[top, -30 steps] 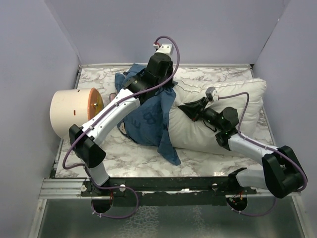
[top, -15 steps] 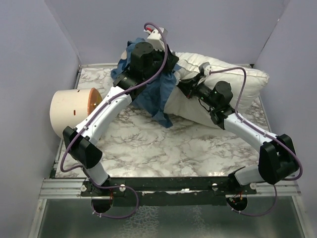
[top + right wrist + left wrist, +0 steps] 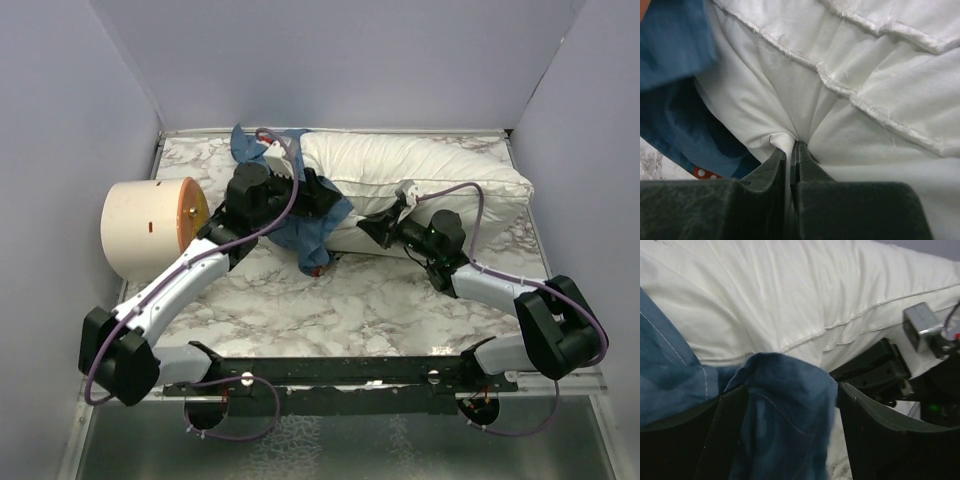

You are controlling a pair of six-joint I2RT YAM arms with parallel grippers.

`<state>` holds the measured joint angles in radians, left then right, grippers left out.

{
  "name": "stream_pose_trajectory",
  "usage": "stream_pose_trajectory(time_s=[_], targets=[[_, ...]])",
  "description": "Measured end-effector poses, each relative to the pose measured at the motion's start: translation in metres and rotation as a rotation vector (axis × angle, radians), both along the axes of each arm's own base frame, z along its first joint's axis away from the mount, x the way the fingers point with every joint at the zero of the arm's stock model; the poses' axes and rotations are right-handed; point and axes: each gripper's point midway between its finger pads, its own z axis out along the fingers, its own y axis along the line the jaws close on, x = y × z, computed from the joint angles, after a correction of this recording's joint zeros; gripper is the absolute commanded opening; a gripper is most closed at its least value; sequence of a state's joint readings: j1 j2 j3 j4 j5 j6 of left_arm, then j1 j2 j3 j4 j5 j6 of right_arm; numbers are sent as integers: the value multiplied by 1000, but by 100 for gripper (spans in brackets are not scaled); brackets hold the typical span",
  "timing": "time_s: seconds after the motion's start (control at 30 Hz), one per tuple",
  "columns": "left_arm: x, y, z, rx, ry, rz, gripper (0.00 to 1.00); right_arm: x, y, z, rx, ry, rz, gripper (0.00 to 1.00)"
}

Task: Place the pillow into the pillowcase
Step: Stuff the pillow into the pillowcase.

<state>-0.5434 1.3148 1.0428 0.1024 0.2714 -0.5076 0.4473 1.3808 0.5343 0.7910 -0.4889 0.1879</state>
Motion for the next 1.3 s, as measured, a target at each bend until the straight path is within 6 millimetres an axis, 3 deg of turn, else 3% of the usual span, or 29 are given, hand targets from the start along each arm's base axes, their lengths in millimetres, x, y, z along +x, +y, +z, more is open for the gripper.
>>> stream_pose_trajectory(time_s=[0.07, 0.27, 0.37, 0.47, 0.73, 0.93, 1.1, 1.2, 1.3], targets=[[-15, 9, 17, -18, -26, 3, 89, -3, 0, 0, 7, -4, 7, 1], [-54, 48, 70, -55, -109, 81, 93, -6, 1, 0, 23, 0, 18, 1], [-58, 60, 79, -44, -95, 129, 99, -7, 1, 1, 27, 3, 21, 1], [-55, 61, 66, -22, -39, 176, 99, -7, 1, 1, 33, 10, 21, 1], [-34, 30, 13, 25, 169, 304, 99, -7, 1, 1, 35, 14, 22, 1], [-3, 20, 27, -34, 209, 431, 98, -7, 1, 1, 35, 15, 22, 1], [13, 11, 42, -64, 202, 477, 77, -7, 1, 1, 36, 14, 22, 1], [14, 11, 37, -54, 214, 491, 47, -7, 1, 1, 35, 15, 21, 1], [13, 13, 35, -51, 222, 500, 8, -7, 1, 1, 35, 15, 21, 1]])
